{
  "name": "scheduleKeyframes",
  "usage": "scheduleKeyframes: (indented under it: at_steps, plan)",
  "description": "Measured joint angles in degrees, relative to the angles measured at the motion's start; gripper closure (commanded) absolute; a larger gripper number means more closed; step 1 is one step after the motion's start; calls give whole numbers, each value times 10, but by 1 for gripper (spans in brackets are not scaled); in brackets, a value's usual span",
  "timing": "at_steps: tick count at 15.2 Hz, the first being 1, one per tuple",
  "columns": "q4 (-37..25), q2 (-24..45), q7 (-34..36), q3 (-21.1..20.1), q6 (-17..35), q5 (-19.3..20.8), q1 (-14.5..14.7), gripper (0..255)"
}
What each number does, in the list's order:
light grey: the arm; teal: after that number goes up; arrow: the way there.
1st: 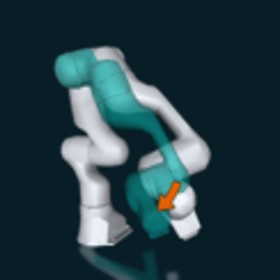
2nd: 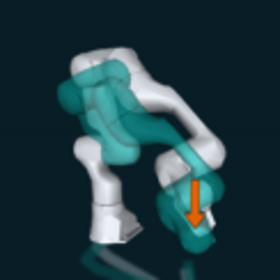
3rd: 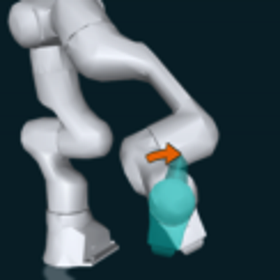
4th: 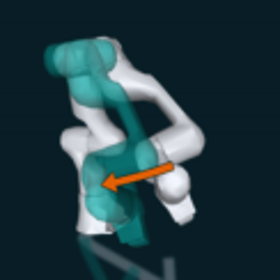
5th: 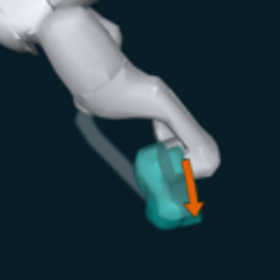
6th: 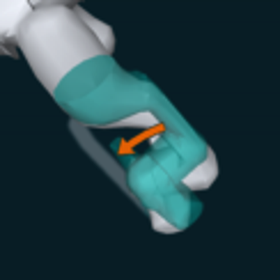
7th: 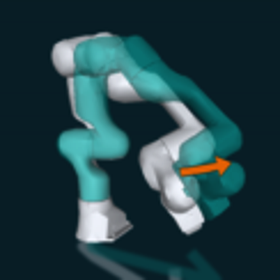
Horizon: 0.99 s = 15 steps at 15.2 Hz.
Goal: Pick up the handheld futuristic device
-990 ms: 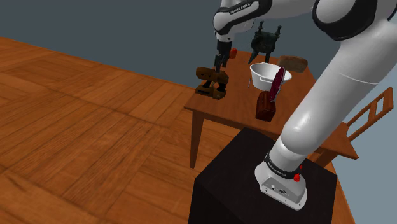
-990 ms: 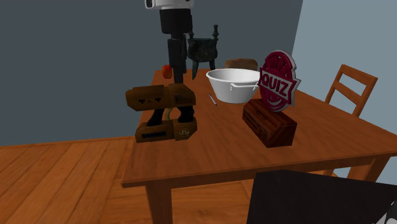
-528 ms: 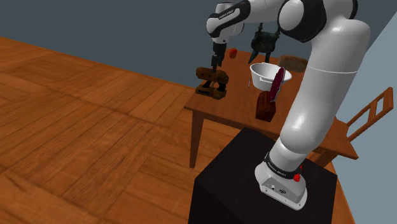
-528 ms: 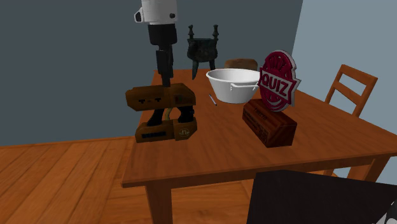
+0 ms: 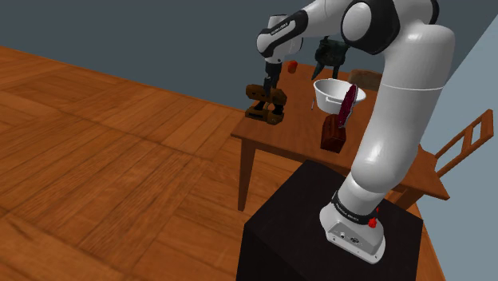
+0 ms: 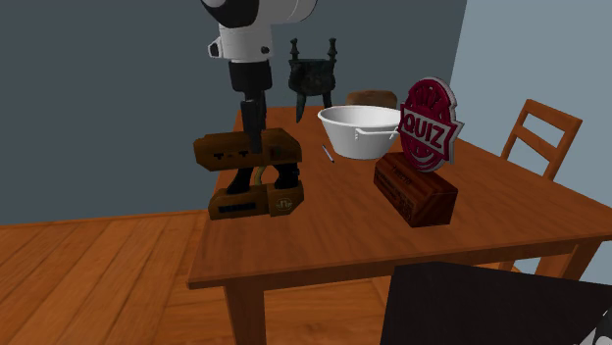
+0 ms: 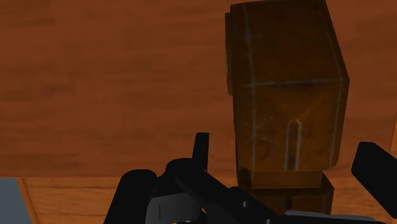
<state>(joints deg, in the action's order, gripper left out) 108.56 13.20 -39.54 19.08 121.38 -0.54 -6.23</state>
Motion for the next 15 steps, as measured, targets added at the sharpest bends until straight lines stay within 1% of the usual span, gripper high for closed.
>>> scheduleKeyframes:
  at_steps: [10,15]
  plan:
    - [3,-1,-1,0,3,0,0,255]
    - [-18,-8,0,1,-26,3,0,255]
